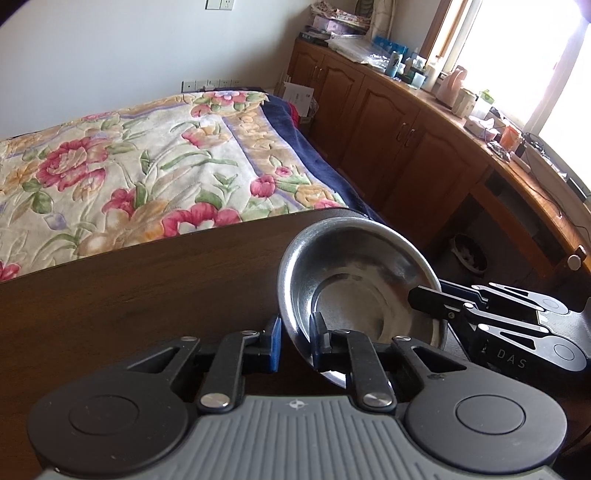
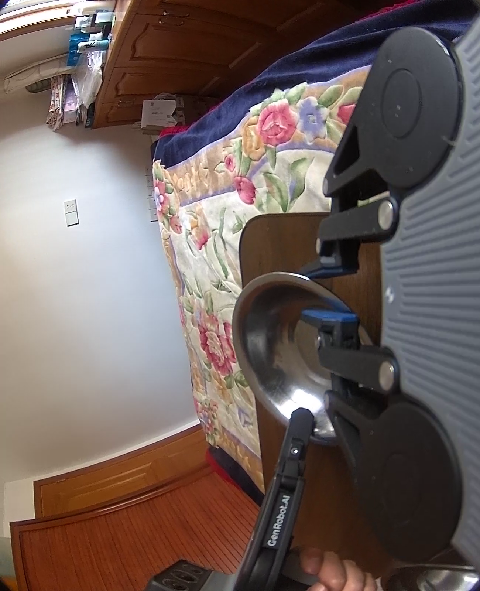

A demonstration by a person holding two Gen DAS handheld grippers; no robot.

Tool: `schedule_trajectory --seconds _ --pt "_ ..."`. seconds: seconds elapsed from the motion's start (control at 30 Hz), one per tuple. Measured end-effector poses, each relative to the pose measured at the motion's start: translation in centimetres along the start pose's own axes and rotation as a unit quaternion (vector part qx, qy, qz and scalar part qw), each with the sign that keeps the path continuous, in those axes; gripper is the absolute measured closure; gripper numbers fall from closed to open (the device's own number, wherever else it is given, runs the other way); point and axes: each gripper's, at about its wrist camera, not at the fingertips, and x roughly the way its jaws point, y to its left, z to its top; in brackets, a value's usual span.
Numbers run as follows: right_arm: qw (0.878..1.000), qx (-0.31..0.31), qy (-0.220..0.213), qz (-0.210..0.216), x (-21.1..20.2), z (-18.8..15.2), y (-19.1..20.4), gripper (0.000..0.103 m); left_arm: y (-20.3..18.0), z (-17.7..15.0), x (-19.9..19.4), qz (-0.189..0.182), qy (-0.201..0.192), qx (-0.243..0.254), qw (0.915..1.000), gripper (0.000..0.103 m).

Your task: Organize plates and bowls

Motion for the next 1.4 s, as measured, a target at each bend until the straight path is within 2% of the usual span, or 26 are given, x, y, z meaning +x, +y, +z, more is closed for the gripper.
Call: schedule_trajectory --seconds 0.8,1.4 --pt "0.997 -0.06 -0.043 0.001 -5.7 2.2 6.6 0.083 0.4 -2.5 -12.1 -0.015 -0.079 0.017 0.9966 0.086" --pt "0.995 -0.092 -0.048 0.007 -9.0 -0.2 11.2 0.083 1.4 -8.6 -18.1 -0.022 -0.108 0.017 0.9938 0.086"
